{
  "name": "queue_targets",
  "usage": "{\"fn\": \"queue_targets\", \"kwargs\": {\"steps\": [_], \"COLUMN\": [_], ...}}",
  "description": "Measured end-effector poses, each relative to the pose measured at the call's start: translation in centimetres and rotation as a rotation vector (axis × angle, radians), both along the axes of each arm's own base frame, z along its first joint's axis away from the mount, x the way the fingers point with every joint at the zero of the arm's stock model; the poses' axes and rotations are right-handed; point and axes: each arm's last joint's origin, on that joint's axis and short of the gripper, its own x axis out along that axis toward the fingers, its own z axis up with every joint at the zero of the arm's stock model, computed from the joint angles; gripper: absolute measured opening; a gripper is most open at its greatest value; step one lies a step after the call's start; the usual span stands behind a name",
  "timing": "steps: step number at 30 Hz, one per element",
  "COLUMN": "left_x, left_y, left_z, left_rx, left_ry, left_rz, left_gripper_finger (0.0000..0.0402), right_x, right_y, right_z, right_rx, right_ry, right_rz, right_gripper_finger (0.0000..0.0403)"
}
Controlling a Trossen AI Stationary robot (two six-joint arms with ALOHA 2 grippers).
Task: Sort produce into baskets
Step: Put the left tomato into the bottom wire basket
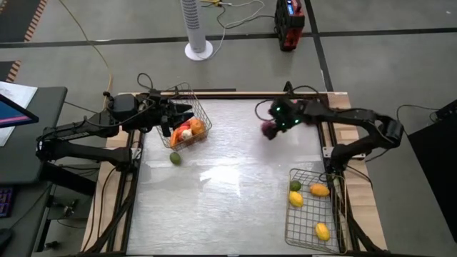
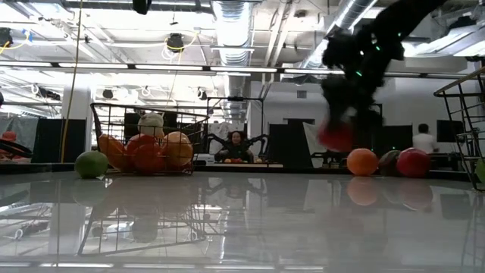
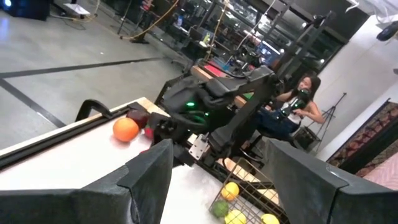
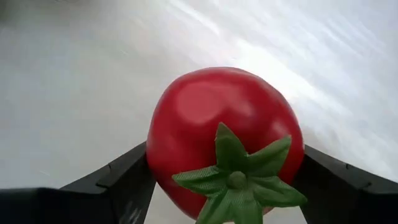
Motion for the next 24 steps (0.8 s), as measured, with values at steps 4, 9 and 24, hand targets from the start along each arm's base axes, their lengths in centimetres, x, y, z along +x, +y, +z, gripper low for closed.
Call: {"fn": "queue_targets", "kwargs": {"steps": [4,9,24], "left_x": [-0.3,-1.5,-3.7], "left_y": [-0.1,-0.2,-0.7], "left_z": [0.1,1.0,2.1], "left_rx": [0.001,0.028,0.013], "left_ry": [-0.009,-0.064,-0.154], "left_rz": [0.0,0.021,-0.012], "left_gripper_finger": [0.0245,0.0245,0.0245], "right_x": [4.0,8.8,22.7], "right_y": [1.8,2.9,3.8], "right_z": [1.5,2.3,5.4], "right_rx": [-0.043,-0.056,-0.299], "right_ry": [-0.255,-0.36,-0.451], "right_rz": [0.032,0.051,0.335], "right_gripper_finger": [0.0345,0.0345,0.0345]}}
